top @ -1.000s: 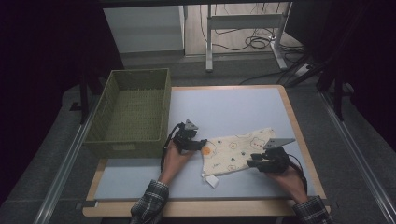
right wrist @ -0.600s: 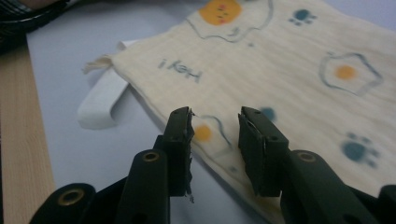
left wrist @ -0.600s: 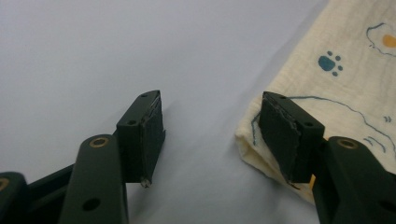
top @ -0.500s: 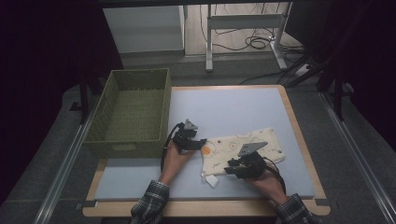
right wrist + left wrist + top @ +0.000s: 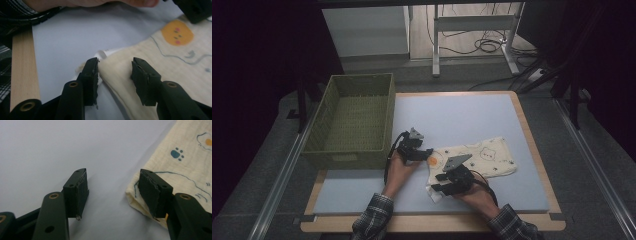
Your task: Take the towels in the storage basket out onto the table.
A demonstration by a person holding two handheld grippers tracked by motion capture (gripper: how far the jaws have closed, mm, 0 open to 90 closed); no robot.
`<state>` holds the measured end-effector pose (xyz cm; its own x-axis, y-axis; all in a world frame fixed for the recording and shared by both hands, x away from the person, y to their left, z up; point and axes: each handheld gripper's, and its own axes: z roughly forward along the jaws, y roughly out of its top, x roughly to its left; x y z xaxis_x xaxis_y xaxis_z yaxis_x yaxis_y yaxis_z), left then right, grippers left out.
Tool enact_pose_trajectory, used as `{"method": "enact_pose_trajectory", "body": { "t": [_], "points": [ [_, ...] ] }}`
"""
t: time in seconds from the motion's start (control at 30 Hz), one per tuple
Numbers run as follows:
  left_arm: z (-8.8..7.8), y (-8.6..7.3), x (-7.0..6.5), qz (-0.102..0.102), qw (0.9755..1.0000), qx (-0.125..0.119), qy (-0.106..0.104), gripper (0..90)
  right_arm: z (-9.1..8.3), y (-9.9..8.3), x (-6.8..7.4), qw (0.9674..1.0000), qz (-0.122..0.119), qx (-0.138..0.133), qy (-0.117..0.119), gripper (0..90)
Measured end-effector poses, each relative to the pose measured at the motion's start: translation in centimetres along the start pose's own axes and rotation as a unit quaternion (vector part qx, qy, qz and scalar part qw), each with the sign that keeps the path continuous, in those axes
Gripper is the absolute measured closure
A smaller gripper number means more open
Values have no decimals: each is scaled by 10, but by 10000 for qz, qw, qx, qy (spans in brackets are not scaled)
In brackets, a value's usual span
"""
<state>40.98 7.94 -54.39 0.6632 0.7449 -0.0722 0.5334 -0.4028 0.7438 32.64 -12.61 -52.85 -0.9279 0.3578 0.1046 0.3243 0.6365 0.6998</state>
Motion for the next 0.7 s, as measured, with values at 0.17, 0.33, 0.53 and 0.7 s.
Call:
{"method": "enact_pose_trajectory", "body": {
  "t": [0.17, 0.33, 0.53, 0.7],
  "points": [
    [0, 0, 0, 24, 10000, 5, 3, 410, 7, 7, 7, 9992, -245, 174, -256, 561],
    [0, 0, 0, 11, 10000, 10, 6, 411, 5, 9, 7, 9974, -277, 360, -559, 811],
    [-1, 0, -1, 56, 10000, -14, -34, 468, 3, 6, -4, 9993, 122, 256, -251, 848],
    [-4, -2, -1, 33, 9988, -102, -468, 854, 1, 3, -10, 9992, 388, 125, 45, 850]
  ]
}}
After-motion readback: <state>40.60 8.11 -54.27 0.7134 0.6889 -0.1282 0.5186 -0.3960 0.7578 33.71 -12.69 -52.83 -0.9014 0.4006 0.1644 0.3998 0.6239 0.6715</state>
